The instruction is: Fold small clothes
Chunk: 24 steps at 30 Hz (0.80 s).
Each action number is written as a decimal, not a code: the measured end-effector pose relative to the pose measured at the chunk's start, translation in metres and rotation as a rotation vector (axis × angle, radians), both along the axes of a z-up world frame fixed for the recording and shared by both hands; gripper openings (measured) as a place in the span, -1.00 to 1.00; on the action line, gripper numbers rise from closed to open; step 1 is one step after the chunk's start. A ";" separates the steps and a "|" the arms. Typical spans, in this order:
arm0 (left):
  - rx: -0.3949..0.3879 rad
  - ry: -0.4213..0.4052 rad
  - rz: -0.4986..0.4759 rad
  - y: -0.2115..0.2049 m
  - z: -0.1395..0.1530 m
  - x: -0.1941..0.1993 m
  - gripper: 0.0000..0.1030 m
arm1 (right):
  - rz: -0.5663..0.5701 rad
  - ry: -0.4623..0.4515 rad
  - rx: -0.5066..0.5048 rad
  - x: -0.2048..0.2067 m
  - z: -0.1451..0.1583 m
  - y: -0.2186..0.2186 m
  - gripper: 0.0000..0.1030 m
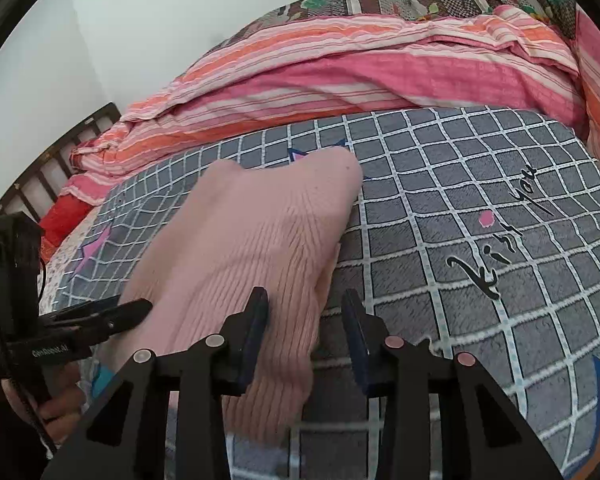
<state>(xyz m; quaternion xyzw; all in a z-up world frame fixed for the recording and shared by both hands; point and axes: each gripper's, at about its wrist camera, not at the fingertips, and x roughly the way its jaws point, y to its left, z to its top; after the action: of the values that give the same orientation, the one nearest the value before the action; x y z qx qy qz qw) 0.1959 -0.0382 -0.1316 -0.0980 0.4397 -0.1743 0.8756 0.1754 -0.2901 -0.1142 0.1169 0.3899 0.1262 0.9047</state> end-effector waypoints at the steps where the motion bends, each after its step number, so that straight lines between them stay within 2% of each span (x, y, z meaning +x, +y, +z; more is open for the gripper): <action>1: 0.007 -0.008 0.008 0.001 0.002 -0.004 0.43 | 0.018 0.003 0.018 -0.006 0.001 -0.001 -0.27; 6: 0.031 -0.022 0.034 0.008 0.008 -0.018 0.43 | 0.058 0.044 0.075 -0.019 -0.008 0.001 -0.27; 7: 0.032 -0.014 0.035 0.009 0.007 -0.019 0.43 | 0.050 0.065 0.093 -0.015 -0.012 0.001 -0.36; 8: 0.032 -0.008 0.036 0.008 0.006 -0.020 0.43 | 0.053 0.073 0.112 -0.012 -0.014 0.000 -0.57; 9: 0.035 -0.001 0.039 0.008 0.005 -0.020 0.43 | 0.056 0.072 0.128 -0.008 -0.014 0.000 -0.80; 10: 0.034 -0.002 0.044 0.009 0.005 -0.022 0.43 | 0.042 0.039 0.133 -0.006 -0.009 -0.003 -0.89; 11: 0.029 -0.008 0.045 0.009 0.007 -0.024 0.43 | 0.026 -0.006 0.144 -0.006 -0.003 -0.008 -0.89; 13: 0.030 -0.037 0.049 0.009 0.013 -0.028 0.43 | 0.009 -0.034 0.138 -0.006 0.000 -0.013 -0.90; 16: 0.077 -0.013 0.053 0.004 0.007 -0.026 0.45 | -0.007 0.004 0.068 -0.002 -0.014 -0.006 -0.90; 18: 0.051 0.017 0.054 0.006 0.003 -0.025 0.45 | -0.004 0.000 0.034 -0.004 -0.014 -0.002 -0.89; 23: 0.035 -0.028 0.076 0.016 0.016 -0.027 0.44 | -0.028 -0.061 0.048 -0.006 0.011 -0.005 -0.61; 24: 0.037 -0.031 0.082 0.018 0.019 -0.025 0.44 | -0.029 -0.068 0.053 -0.005 0.014 -0.005 -0.51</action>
<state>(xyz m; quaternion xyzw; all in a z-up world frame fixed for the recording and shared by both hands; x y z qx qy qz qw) 0.1711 -0.0206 -0.1128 -0.0971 0.4248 -0.1317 0.8904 0.1707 -0.2950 -0.0998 0.1421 0.3534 0.1271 0.9158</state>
